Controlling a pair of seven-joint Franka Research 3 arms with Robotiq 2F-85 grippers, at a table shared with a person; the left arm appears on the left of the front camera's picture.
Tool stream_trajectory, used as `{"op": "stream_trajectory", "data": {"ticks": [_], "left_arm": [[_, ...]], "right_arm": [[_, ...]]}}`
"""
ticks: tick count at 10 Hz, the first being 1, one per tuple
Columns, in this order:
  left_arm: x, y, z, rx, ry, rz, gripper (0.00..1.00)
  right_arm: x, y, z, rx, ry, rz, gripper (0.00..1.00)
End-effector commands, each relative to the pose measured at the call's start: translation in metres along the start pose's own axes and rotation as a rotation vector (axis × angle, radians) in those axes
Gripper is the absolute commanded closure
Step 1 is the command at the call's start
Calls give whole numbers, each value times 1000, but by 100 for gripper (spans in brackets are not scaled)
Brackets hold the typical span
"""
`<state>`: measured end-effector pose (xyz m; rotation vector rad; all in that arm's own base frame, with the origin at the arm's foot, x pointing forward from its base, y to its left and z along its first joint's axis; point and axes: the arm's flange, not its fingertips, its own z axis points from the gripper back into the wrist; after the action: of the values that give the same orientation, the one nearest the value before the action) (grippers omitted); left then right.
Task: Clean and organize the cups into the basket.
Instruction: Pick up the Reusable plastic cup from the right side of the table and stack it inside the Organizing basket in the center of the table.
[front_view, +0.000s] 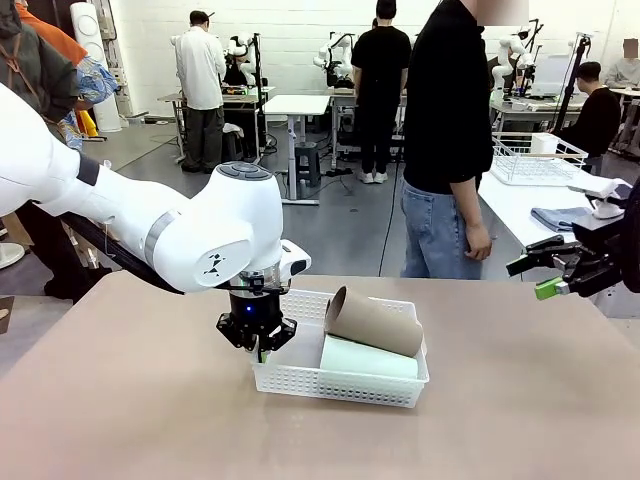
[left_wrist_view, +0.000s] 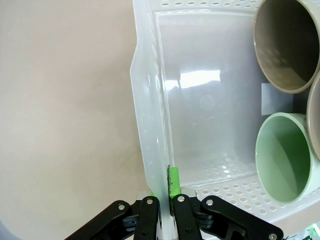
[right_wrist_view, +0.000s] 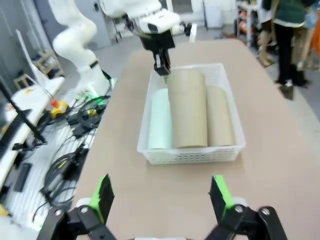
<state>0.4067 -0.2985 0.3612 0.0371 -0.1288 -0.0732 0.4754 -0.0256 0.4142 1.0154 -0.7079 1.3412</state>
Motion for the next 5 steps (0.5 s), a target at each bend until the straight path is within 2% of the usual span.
{"op": "stream_trajectory", "data": {"ticks": [1, 5], "left_arm": [[-1, 0, 2, 1, -9, -4, 100], [-1, 0, 2, 1, -9, -4, 100]], "right_arm": [[18, 11, 8, -4, 7, 38, 0], [18, 11, 8, -4, 7, 38, 0]]}}
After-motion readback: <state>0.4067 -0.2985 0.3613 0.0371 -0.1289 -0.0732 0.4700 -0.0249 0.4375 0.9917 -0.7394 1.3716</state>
